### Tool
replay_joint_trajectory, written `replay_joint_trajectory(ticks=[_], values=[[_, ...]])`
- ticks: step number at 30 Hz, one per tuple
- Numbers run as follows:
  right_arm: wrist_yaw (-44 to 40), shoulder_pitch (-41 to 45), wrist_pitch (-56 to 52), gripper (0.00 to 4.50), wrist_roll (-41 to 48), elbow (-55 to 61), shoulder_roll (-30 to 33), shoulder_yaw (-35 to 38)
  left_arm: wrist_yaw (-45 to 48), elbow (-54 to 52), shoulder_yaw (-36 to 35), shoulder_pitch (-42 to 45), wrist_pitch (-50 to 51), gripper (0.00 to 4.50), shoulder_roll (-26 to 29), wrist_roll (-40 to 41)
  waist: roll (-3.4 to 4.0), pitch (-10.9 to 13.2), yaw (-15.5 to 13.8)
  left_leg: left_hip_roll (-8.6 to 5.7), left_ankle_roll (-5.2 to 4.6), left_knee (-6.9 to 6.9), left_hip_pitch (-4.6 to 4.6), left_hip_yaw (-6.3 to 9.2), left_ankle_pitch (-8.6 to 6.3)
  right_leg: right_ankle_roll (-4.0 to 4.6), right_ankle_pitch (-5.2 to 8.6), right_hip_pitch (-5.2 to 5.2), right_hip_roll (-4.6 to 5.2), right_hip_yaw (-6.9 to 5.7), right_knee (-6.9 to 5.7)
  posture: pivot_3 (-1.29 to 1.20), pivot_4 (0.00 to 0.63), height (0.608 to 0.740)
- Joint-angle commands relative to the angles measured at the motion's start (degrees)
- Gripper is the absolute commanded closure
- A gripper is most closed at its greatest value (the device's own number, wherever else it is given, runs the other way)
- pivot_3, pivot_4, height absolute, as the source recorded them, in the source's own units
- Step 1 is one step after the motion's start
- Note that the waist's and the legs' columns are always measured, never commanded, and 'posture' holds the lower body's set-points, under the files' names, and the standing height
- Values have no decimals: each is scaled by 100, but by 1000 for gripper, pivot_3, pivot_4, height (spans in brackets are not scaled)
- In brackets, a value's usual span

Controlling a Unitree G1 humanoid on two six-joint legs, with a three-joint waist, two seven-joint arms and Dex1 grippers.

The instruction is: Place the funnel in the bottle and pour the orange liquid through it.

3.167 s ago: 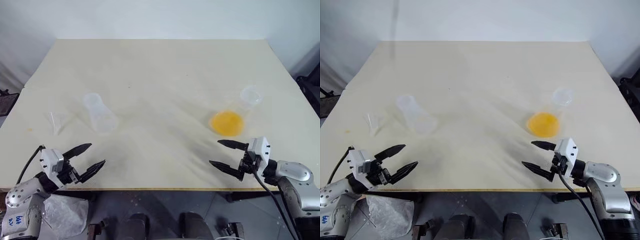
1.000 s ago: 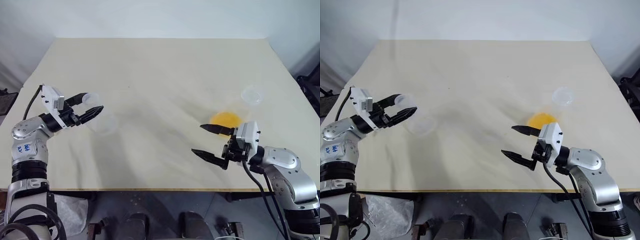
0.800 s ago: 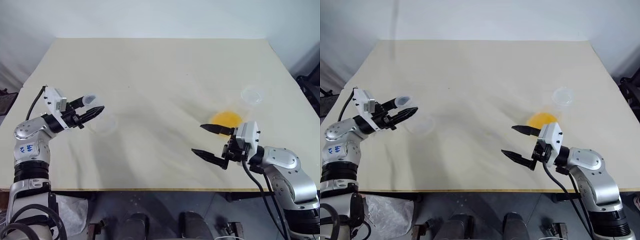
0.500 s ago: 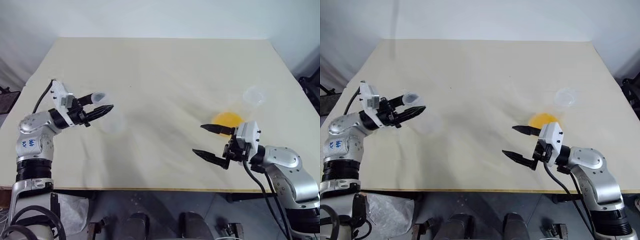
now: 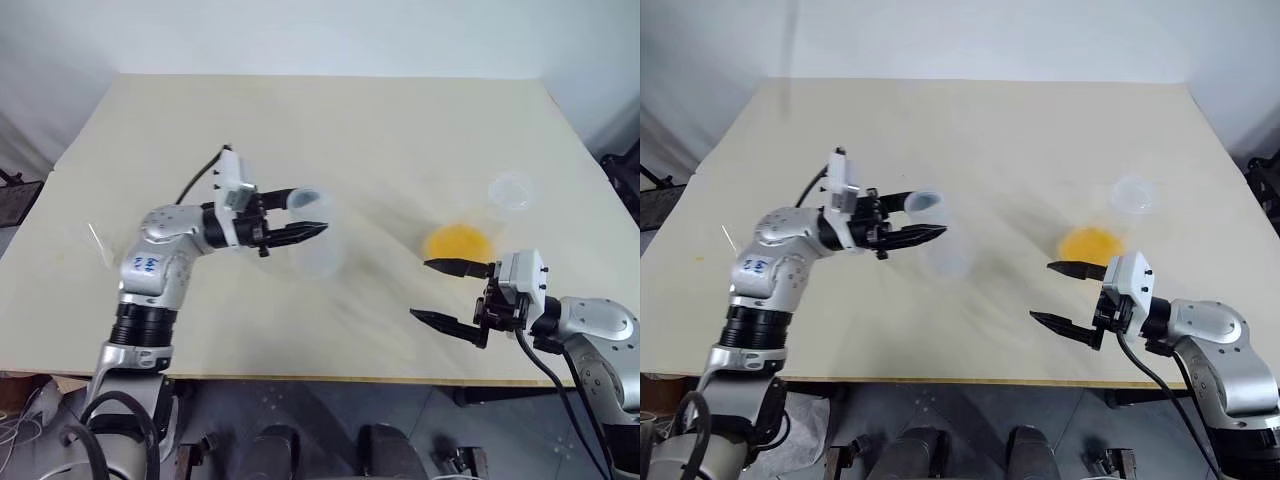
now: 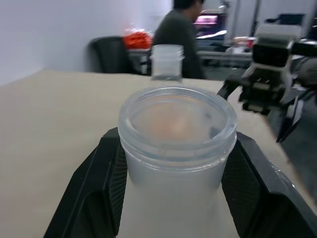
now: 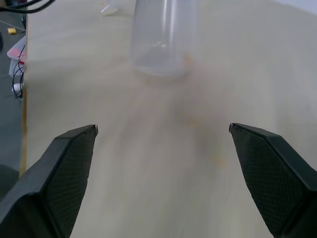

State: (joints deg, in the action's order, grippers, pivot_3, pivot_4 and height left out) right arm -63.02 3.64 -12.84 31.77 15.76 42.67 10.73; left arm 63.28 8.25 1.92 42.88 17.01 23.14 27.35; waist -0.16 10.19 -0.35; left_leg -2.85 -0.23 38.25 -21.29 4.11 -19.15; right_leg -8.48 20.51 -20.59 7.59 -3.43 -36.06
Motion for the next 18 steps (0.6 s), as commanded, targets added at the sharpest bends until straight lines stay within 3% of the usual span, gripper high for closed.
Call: replay_joint_trajectory(ticks=[1, 10, 18], values=[[22, -141, 45, 0, 120, 285, 117, 337, -8, -176, 285, 211, 56, 2205, -227, -69, -1, 1, 9, 0, 0, 0, 0, -1, 0, 0, 0, 0, 0, 0, 0, 0, 150, 740], [280, -654, 6, 0, 172, 739, 37, 624, 40, 179, 949, 207, -353, 2205, -633, -667, -1, 1, -21, 2, -1, 3, 0, -5, 1, 0, 0, 1, -2, 2, 2, 0, 150, 740], [454, -863, 7, 0, 199, 947, 3, 659, 62, 932, 1034, 532, -902, 2205, -862, -1130, -4, 2, -108, -2, -2, 6, -1, -6, 1, -1, 0, 2, -1, 2, 6, 0, 150, 740]])
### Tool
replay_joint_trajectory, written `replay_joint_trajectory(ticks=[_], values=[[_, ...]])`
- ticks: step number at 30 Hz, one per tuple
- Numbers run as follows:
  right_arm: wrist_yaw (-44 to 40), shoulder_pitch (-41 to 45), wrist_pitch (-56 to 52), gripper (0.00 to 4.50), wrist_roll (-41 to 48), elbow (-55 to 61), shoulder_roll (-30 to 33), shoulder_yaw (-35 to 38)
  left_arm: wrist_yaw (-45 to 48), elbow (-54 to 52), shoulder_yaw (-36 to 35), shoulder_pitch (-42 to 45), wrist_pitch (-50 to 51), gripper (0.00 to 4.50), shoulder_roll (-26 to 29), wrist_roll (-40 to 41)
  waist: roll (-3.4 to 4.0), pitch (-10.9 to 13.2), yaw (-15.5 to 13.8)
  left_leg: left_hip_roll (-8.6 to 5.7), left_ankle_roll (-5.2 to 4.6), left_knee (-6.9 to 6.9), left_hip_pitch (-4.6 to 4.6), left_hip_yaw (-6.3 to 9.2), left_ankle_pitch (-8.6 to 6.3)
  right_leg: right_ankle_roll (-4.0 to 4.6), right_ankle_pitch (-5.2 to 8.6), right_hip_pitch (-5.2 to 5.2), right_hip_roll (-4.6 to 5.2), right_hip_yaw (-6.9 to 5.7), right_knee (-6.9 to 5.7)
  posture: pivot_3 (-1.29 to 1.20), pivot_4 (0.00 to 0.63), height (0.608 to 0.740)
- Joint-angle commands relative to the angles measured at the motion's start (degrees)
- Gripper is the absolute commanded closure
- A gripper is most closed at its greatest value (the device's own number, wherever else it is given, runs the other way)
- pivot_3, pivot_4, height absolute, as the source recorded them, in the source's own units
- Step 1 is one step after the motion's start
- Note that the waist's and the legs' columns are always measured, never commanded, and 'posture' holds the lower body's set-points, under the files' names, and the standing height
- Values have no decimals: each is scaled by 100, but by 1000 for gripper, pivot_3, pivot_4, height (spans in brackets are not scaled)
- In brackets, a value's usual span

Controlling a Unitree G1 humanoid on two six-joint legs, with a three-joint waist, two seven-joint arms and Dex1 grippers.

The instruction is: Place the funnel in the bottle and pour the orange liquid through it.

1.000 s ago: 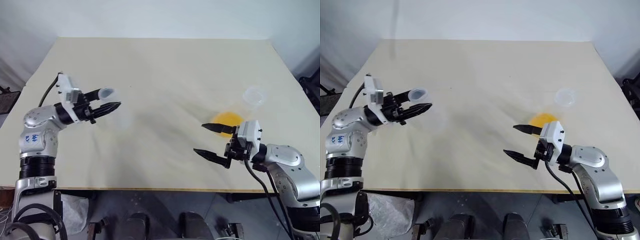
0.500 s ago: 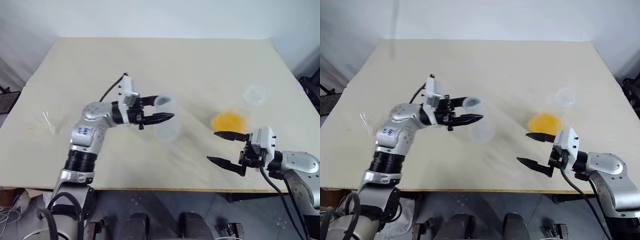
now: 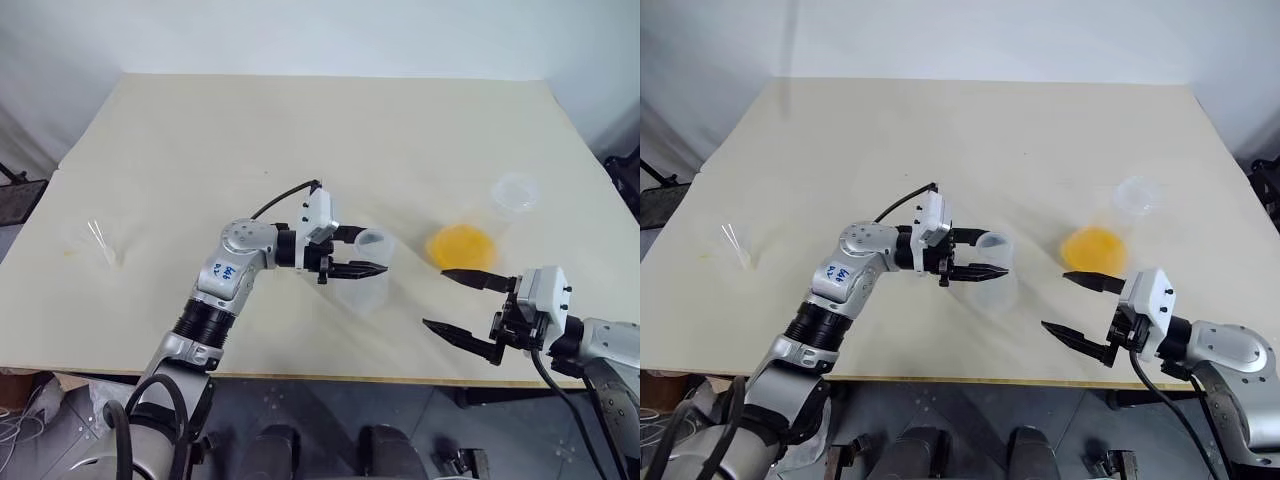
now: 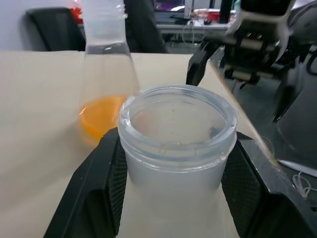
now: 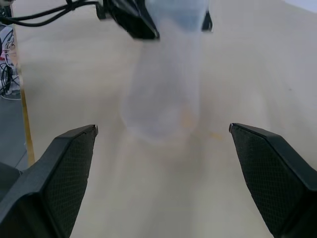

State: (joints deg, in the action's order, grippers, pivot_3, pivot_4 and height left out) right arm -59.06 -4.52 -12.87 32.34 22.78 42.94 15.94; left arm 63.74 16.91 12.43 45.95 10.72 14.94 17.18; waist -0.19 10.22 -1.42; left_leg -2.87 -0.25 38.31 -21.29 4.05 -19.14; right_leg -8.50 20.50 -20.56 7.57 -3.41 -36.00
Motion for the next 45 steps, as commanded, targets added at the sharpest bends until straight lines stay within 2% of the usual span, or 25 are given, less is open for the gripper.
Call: replay_joint_trajectory(ticks=[1, 4, 6, 11, 19, 24, 32, 38, 41, 45], values=[[70, -58, 12, 0, 148, 254, -25, 141, 33, 128, -19, 254, -333, 2205, -55, -147, 0, 0, -2, -1, 0, 0, 0, 0, 0, 0, 0, 0, 1, 0, 0, 0, 150, 740], [100, -83, 28, 0, 158, 265, -24, 134, 88, 253, -4, 305, -462, 2205, -74, -230, 0, 0, -1, -3, -1, -1, 0, 0, 0, -2, -1, 0, 2, 0, 0, 0, 150, 740], [126, -76, 35, 0, 162, 264, -32, 123, 116, 308, 12, 323, -522, 1439, -104, -264, 0, 0, -1, -3, -1, 0, 0, 0, 1, -2, -1, 0, 2, -1, -1, 0, 150, 740], [156, -14, 46, 0, 147, 233, -34, 79, 128, 217, -23, 302, -402, 38, -139, -245, 0, 0, 0, -6, -2, 0, 0, 0, 1, -2, -1, 0, 2, -1, -1, 0, 150, 740], [83, 157, 24, 0, 149, 109, 32, 66, 316, -487, -349, 127, 284, 38, 341, 126, 0, 0, 21, 0, -1, -1, 0, 0, 1, -2, -1, -1, 0, 1, -3, 0, 150, 740], [-60, 362, 11, 0, 98, -134, 119, 38, 584, -930, -503, -229, 413, 38, 941, 238, 1, 0, 20, 1, -1, -1, 3, 1, 1, -2, -1, 0, 0, 3, -5, 0, 150, 740], [-376, 886, 53, 0, 28, -602, 228, -132, 548, -1237, -809, -531, 550, 38, 1469, 335, 0, 0, 13, -1, -2, 2, 0, 8, 1, -2, -1, 1, 2, 2, -3, 0, 150, 740], [-586, 1128, -63, 0, 138, -667, 278, -196, -32, -1709, -1657, -943, 907, 38, 1977, 523, 1, 0, 44, 2, -2, 0, 0, 8, 1, -2, -1, -1, 1, 2, -3, 0, 150, 740], [-729, 1164, -97, 0, 197, -660, 313, -182, -475, -2256, -2392, -1568, 1332, 38, 2321, 807, 1, 0, 127, 7, -1, -9, 2, 5, 1, -2, -1, -3, 0, 6, -3, 0, 150, 740], [-797, 1199, -87, 0, 241, -646, 302, -136, -1008, -2956, -3263, -2544, 1604, 38, 2468, 1080, 1, 0, 142, 8, -2, -10, 4, 8, 1, -2, -1, -2, 4, 8, -1, 0, 150, 740]])
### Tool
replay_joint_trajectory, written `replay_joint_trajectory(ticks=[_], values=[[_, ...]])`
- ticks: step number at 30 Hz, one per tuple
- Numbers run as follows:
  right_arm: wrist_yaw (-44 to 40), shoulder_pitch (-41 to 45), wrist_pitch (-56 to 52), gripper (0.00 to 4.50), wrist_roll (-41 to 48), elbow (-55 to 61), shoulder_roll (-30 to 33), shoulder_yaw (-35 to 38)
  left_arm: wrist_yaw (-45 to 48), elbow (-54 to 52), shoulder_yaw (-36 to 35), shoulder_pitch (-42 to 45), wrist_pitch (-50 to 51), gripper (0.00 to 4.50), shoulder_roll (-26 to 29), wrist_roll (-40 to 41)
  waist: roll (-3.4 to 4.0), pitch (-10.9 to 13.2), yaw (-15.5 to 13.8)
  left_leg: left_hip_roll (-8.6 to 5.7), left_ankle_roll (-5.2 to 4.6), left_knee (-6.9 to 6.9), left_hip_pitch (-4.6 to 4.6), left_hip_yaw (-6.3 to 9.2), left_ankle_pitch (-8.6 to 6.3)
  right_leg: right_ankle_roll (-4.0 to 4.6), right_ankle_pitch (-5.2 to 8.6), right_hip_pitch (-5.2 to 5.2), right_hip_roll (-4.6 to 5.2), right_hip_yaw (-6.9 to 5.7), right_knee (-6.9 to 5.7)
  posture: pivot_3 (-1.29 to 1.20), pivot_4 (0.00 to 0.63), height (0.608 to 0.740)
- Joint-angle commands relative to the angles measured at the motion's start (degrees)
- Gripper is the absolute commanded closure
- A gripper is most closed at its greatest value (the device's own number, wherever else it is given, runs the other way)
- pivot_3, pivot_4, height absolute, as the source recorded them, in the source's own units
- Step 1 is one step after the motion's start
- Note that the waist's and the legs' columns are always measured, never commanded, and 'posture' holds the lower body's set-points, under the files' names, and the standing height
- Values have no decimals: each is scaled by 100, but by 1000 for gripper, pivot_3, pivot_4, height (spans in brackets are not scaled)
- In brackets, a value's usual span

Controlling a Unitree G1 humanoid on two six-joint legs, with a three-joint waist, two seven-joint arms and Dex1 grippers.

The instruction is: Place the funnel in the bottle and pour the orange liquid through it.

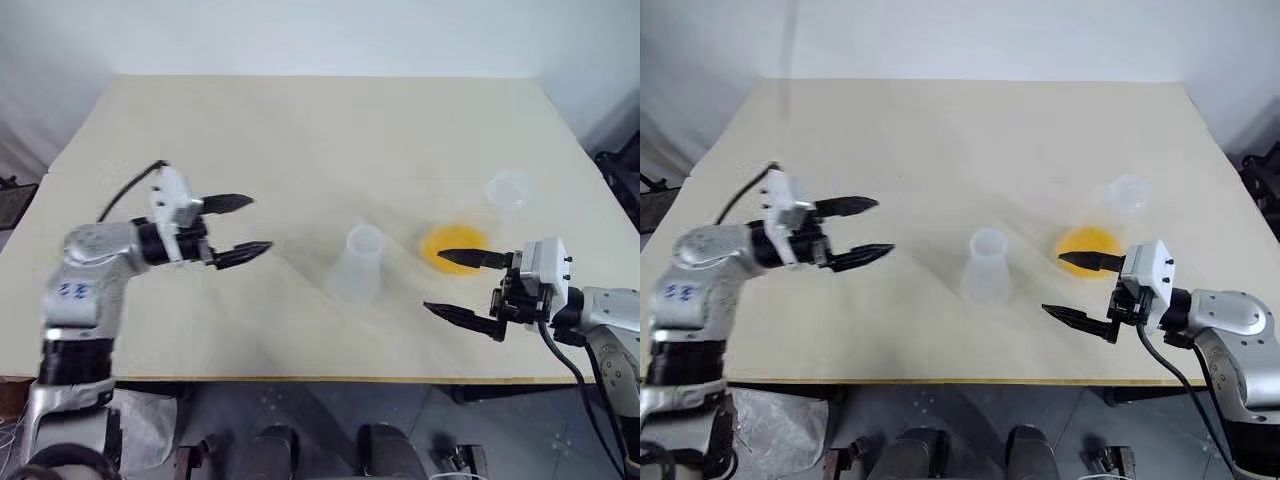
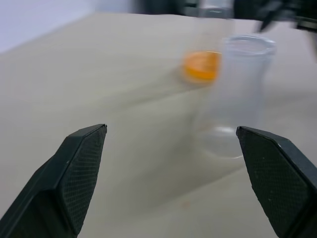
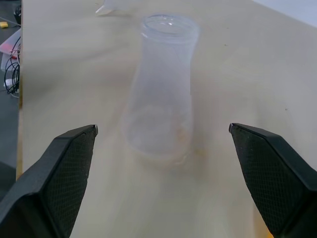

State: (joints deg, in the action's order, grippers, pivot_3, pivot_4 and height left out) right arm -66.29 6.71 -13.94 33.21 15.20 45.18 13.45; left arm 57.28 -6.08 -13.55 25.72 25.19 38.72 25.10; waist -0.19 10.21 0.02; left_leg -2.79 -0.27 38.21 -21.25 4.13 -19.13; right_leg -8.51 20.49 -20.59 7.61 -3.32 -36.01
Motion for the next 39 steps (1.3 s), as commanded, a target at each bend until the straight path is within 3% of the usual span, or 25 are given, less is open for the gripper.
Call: replay_joint_trajectory(ticks=[1, 11, 18, 23, 28, 33, 39], values=[[-76, 115, -9, 0, 190, 123, 75, 122, -529, -861, -967, -853, 208, 38, 56, 371, 0, 0, -1, 0, 0, 0, 0, 0, 0, 0, 0, 1, 0, 2, 5, 0, 150, 740], [-183, 715, -93, 0, 238, -79, -123, -245, -1807, -1398, -2958, -2635, -155, 38, -582, 720, -1, 0, -16, 4, 3, 6, 5, -1, 0, 2, 0, 3, 2, 40, 15, 0, 150, 740], [-307, 938, -99, 0, 306, -198, -66, -319, -2330, -1861, -3531, -3416, -48, 38, -777, 1068, -1, 0, -31, 4, 3, -1, 2, 1, -2, 2, 0, 2, 6, 48, 18, 0, 150, 740], [-363, 1145, -216, 0, 378, -167, -71, -357, -2486, -1611, -3720, -3630, -140, 38, -634, 1061, -1, 0, -52, 5, 5, 2, 5, 0, -2, 5, 1, 3, 5, 52, 32, 0, 150, 740], [-325, 1313, -325, 0, 434, -111, -121, -367, -3658, -1048, -3661, -3162, 589, 38, -327, 808, -1, 0, -52, 6, 6, -1, 5, -1, -2, 7, 2, 0, 3, 52, 31, 0, 150, 740], [-396, 1310, -257, 0, 342, -145, -116, -399, -4750, -762, -3112, -2196, 1899, 38, 14, 719, -1, 0, -117, 2, 5, 0, 5, 2, -3, 6, 1, 0, 6, 54, 5, 0, 150, 740], [-367, 1229, -297, 0, 375, -42, -83, -341, -5571, -508, -2932, -1139, 3452, 38, 154, 826, -2, 1, -100, 1, 6, -8, 2, 1, -3, 7, 1, -10, 2, 52, 3, 0, 150, 740]])
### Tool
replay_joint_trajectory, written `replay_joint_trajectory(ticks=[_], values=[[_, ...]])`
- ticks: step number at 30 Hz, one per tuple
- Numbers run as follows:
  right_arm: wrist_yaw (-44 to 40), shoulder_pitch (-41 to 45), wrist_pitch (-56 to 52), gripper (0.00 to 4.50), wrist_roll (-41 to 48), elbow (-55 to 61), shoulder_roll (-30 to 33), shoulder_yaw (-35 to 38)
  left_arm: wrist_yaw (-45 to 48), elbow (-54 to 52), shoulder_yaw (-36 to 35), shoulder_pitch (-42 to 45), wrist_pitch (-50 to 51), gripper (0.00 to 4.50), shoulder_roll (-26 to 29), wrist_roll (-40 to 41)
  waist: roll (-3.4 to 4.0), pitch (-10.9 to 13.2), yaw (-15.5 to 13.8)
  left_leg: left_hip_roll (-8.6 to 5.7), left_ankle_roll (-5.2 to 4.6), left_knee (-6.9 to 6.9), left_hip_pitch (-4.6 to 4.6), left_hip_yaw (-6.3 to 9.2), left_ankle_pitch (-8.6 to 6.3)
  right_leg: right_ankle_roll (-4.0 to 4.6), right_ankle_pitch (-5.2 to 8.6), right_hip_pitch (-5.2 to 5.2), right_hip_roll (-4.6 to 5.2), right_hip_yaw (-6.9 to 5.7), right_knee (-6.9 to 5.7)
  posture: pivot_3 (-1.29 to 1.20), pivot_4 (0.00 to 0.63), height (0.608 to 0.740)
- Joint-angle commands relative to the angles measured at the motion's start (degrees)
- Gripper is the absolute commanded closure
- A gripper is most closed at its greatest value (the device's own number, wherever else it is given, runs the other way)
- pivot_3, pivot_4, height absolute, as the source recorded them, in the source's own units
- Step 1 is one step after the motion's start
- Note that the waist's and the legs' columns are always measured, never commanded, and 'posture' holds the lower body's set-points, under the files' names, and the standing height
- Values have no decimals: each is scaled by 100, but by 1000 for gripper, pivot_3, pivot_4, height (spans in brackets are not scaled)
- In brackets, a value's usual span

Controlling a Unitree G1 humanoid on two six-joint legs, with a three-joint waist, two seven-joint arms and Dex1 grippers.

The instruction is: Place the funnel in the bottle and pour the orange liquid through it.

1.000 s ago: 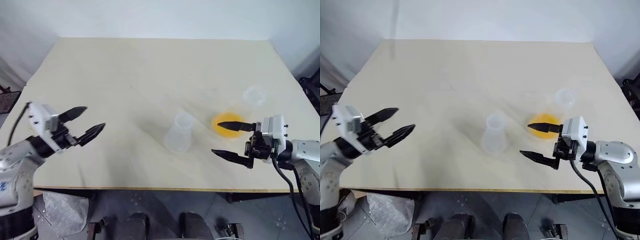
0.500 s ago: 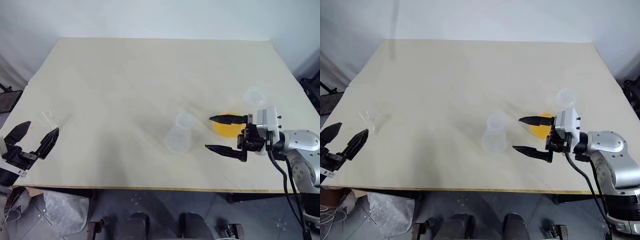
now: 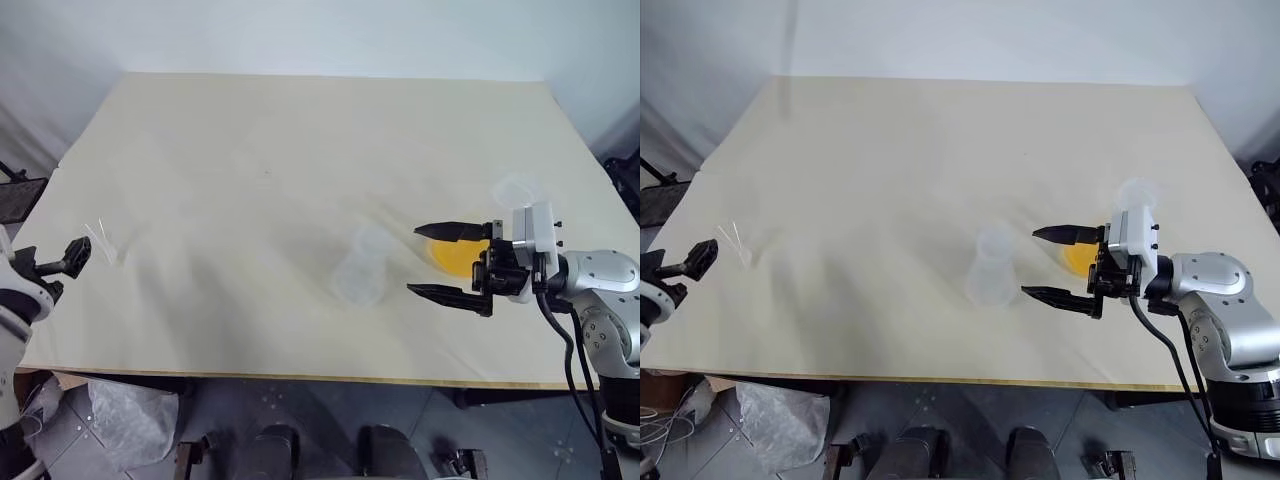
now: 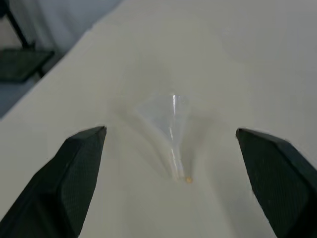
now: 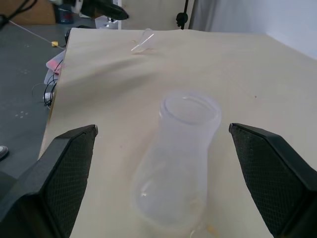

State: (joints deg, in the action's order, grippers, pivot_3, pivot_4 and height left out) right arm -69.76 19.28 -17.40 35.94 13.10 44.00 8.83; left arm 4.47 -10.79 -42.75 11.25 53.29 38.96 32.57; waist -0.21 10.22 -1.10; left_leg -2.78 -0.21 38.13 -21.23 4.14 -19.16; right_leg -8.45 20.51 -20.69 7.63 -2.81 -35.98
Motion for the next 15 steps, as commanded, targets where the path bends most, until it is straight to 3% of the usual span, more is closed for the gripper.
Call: replay_joint_trajectory(ticks=[1, 15], values=[[-23, -55, 63, 0, 89, 176, 45, 132, -397, -10, -8, 472, 911, 38, 113, 101, 0, 0, 21, 0, 0, -2, 0, -1, 0, 0, 0, -1, -1, -2, -1, 0, 150, 740], [56, -261, 50, 0, 97, 361, 45, 176, -1437, 655, 108, 2095, 2902, 38, -116, -671, -5, 2, 72, 0, 2, 2, 0, -4, 1, -1, 0, -3, -6, -19, -9, 0, 150, 740]])
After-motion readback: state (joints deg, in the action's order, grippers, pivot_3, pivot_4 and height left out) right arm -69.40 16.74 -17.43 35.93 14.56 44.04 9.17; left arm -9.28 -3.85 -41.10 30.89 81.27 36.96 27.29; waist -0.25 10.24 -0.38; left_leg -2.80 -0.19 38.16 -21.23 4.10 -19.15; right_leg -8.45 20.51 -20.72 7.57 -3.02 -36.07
